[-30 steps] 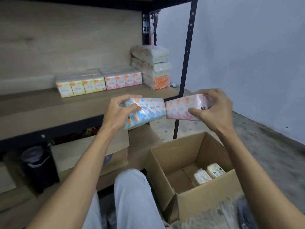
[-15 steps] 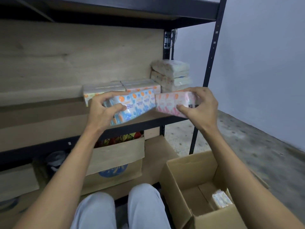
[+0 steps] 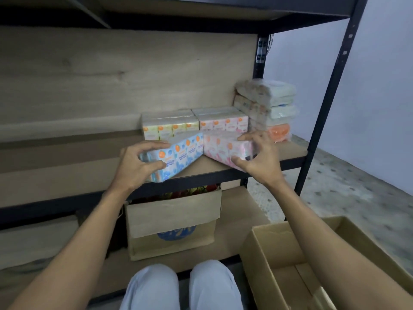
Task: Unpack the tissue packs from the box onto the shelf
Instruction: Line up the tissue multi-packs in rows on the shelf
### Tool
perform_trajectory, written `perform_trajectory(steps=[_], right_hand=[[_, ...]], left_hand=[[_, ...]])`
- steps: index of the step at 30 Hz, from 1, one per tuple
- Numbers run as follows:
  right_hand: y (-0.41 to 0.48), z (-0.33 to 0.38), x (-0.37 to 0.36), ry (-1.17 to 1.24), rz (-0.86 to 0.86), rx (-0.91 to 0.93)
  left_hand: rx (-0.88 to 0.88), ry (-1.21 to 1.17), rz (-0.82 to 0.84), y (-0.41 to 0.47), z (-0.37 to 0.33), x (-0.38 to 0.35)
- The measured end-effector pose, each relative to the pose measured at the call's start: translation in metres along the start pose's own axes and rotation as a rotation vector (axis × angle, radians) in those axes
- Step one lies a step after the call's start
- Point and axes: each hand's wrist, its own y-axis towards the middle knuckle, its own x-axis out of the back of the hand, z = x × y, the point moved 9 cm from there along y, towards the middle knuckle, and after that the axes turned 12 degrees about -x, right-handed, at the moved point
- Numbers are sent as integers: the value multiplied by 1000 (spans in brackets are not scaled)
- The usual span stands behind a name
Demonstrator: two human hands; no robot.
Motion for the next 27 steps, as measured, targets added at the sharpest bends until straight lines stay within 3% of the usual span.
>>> perform_trajectory(steps=[11,16,20,23,27], right_hand=[[35,-42,-42,-170,208,-106],[48,-37,-49,-426,204,-86],[54,-13,-67,-557,202,-85],[56,-11,-87,-728,259,-115],[58,-22,-88,-856,278,-56]], left_hand=[[104,165,146,16,55,-4],[90,367,227,26,53,-3],[25,532,180,38,38,-15],[77,670,216,43,49,-25],[75,717,238,42,62,-24]])
